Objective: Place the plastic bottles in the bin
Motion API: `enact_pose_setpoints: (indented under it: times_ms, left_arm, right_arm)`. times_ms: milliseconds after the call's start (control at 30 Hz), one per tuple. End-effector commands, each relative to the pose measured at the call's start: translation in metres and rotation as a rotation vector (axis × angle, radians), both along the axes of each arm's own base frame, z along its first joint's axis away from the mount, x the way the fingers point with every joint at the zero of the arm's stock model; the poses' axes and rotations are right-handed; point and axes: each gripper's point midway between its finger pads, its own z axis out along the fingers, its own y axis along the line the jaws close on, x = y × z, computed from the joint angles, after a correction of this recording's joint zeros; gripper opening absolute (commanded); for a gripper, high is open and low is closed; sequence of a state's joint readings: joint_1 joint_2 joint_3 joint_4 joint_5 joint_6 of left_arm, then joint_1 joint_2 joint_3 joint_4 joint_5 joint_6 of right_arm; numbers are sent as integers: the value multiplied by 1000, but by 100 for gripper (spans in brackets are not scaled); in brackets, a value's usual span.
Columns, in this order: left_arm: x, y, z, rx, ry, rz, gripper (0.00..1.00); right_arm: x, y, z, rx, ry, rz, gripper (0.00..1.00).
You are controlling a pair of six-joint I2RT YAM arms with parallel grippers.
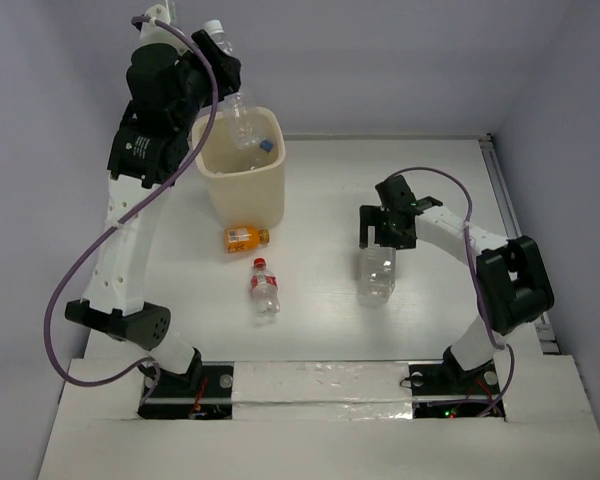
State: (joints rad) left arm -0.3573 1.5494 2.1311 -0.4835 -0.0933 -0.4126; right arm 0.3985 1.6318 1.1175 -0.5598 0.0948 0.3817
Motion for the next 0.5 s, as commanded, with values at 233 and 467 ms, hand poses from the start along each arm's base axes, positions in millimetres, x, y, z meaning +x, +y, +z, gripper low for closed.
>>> enact_pose_setpoints:
  times_ms: [233,467]
  left_arm:
    - [60,40,6,24,-147,205,27]
    - [93,60,-43,139,-162,350,28]
  right_arm:
    - [16,12,-15,28,21,30,88]
    - [32,35,62,202,-183,49,68]
